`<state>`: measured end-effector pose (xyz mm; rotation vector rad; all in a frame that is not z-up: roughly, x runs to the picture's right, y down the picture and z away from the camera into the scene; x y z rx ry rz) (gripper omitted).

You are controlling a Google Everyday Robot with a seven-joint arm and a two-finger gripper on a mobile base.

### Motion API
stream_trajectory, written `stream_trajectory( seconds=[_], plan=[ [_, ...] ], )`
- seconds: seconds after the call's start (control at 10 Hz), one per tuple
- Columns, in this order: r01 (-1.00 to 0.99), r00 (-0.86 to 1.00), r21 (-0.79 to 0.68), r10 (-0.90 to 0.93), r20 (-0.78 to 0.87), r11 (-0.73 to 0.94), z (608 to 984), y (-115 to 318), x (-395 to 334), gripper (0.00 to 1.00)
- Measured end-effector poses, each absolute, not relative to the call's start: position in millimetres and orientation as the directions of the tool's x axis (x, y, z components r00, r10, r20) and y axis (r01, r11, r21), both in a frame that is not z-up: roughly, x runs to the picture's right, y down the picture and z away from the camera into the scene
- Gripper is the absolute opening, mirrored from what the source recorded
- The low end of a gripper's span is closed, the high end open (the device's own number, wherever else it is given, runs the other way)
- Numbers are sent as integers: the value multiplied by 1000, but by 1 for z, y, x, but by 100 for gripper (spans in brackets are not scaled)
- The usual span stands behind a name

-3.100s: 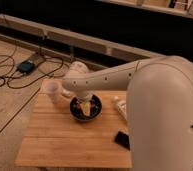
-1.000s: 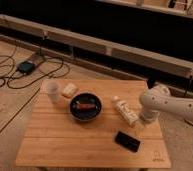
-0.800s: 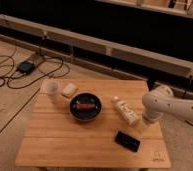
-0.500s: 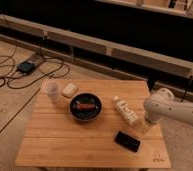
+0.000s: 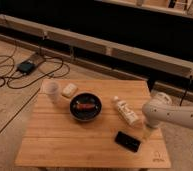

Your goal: Push the eraser across the table

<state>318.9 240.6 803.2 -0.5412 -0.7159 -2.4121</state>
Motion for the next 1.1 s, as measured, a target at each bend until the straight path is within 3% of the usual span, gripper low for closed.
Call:
stream_trajectory(
  seconds=[1.1],
  plan=[
    [512,-830,461,-281,481,-725,811,257,277,80]
  ],
)
